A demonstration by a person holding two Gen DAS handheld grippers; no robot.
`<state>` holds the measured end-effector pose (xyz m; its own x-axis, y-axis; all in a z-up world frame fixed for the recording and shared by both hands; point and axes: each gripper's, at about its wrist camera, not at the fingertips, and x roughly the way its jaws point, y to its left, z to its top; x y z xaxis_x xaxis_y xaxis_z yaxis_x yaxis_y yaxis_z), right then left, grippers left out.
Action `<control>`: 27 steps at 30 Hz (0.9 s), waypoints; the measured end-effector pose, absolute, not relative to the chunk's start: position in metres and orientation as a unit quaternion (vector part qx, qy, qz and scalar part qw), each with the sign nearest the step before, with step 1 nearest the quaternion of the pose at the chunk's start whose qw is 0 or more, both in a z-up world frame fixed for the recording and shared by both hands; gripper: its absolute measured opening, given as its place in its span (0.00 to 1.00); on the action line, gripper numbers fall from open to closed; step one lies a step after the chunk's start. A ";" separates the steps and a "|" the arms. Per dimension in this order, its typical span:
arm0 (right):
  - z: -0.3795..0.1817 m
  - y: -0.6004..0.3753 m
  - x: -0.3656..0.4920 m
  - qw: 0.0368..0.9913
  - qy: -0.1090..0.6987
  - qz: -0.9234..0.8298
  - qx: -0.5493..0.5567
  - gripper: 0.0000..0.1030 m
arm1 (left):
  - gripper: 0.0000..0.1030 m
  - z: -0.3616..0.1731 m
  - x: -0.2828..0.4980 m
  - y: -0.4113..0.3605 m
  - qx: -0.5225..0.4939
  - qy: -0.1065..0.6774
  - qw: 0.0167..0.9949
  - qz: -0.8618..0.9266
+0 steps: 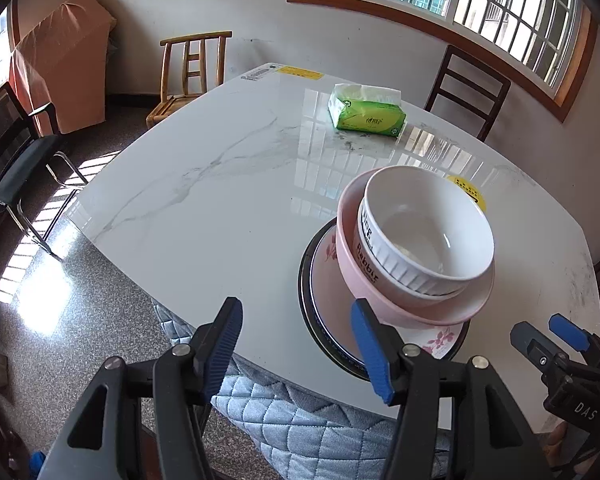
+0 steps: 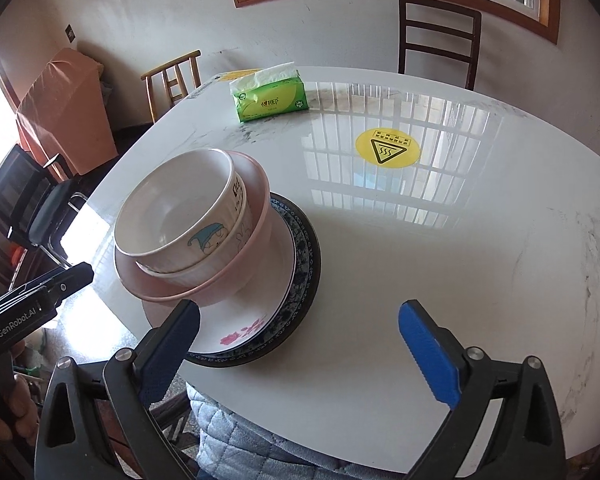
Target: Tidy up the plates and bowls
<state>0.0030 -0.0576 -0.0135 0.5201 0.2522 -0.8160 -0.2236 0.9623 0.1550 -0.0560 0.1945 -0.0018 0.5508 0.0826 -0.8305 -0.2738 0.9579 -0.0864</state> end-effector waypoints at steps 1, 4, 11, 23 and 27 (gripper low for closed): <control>-0.015 -0.057 -0.001 0.872 0.470 0.136 0.014 0.97 | 0.56 -0.003 -0.060 0.191 -0.102 0.463 0.875 0.099; -0.019 -0.056 -0.009 0.870 0.474 0.138 0.013 0.97 | 0.56 -0.003 -0.067 0.181 -0.095 0.462 0.876 0.098; -0.026 -0.051 -0.027 0.870 0.473 0.136 -0.003 0.98 | 0.56 -0.001 -0.076 0.156 -0.078 0.457 0.882 0.085; -0.033 -0.047 -0.042 0.867 0.477 0.144 -0.015 0.99 | 0.56 -0.002 -0.077 0.140 -0.074 0.461 0.881 0.082; -0.035 -0.046 -0.043 0.865 0.480 0.146 -0.016 0.99 | 0.56 -0.005 -0.077 0.136 -0.069 0.465 0.879 0.080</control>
